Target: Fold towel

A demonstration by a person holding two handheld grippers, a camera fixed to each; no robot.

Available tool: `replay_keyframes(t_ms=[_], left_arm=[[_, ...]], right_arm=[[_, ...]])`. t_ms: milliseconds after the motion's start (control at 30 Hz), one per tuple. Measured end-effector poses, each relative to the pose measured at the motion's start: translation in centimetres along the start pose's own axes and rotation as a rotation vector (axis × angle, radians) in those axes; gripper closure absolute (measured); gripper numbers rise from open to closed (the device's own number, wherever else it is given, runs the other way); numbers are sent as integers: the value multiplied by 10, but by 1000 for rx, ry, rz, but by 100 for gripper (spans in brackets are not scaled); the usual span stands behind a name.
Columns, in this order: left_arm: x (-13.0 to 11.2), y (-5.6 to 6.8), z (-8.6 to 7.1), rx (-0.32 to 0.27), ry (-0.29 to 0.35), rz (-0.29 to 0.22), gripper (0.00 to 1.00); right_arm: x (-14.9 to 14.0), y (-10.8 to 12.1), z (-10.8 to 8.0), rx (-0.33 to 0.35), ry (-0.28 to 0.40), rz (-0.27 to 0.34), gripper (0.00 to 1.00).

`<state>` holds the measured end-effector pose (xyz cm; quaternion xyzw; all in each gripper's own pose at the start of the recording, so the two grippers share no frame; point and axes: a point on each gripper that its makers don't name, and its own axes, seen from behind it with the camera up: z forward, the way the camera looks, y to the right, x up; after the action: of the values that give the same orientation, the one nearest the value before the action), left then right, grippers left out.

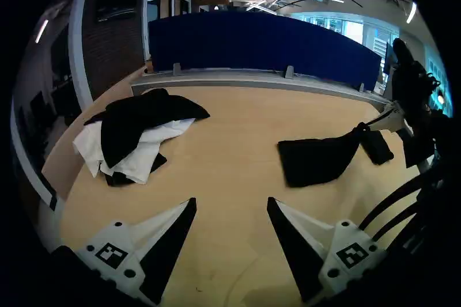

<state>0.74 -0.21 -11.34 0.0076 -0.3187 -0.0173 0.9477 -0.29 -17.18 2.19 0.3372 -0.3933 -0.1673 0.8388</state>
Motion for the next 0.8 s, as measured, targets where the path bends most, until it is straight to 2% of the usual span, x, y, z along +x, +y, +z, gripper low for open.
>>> replay_keyframes(t_ms=[233,400,667,800], left_arm=[[-1,-3,-4,-10,4,-11,9],[-2,-7,-6,-9,5,-22,9],[-3,-11,-10,-5,12,-25,9],[-5,-12,-12,-3,14,-15,9]], right_arm=[[12,-16,9,16,-7,-24,93],[28,-36,22,42,-3,-49,93],[53,-84,56,108,4,-78,93],[54,-111,79,146,-6,-77,93]])
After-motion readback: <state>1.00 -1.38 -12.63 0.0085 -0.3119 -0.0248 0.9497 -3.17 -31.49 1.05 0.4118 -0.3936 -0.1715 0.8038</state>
